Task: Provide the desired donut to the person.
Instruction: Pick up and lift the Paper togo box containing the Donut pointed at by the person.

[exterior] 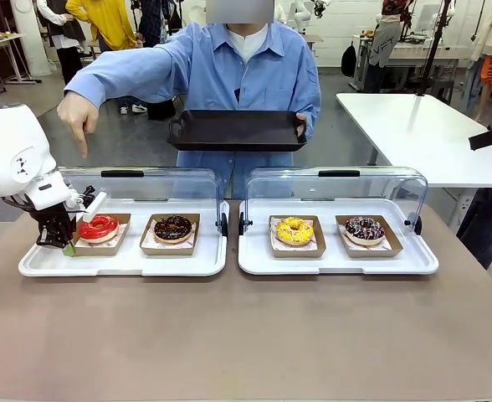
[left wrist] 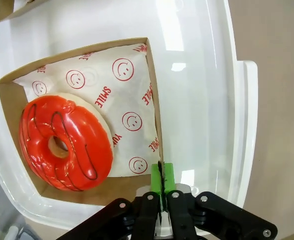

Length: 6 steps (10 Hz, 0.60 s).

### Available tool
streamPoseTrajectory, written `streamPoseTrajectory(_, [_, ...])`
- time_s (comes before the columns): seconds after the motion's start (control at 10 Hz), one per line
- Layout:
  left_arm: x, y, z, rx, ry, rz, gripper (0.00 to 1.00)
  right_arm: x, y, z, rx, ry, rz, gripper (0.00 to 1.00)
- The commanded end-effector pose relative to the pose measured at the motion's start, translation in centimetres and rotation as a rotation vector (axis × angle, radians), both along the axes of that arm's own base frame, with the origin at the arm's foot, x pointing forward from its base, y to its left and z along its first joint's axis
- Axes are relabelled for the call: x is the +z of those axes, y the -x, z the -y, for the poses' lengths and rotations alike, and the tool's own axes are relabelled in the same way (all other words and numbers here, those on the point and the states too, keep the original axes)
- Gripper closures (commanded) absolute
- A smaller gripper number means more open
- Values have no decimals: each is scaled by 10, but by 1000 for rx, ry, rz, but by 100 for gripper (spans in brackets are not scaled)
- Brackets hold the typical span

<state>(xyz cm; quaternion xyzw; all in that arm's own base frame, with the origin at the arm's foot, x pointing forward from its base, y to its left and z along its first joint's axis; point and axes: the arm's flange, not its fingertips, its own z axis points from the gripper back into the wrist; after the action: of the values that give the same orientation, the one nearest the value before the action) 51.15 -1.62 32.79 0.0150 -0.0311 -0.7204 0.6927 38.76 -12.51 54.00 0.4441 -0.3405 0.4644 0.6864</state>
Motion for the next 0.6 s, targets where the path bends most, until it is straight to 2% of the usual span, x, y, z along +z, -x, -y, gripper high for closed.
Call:
streamPoseTrajectory(0.0, [4, 1, -1, -17, -24, -1, 100, 0, 0, 0, 3, -6, 1, 0])
streamPoseTrajectory(0.1, [5, 9, -3, -16, -22, 13, 100, 0, 0, 0, 3, -6, 1, 0])
streamPoseTrajectory(0.3, [14, 7, -4, -39, -24, 12, 100, 0, 0, 0, 3, -6, 1, 0])
streamPoseTrajectory(0.4, [22, 17, -2, -51, -28, -6, 100, 0, 0, 0, 3, -6, 1, 0])
streamPoseTrajectory(0.5, [36, 41, 0, -27, -37, -45, 100, 0, 0, 0, 3, -6, 1, 0])
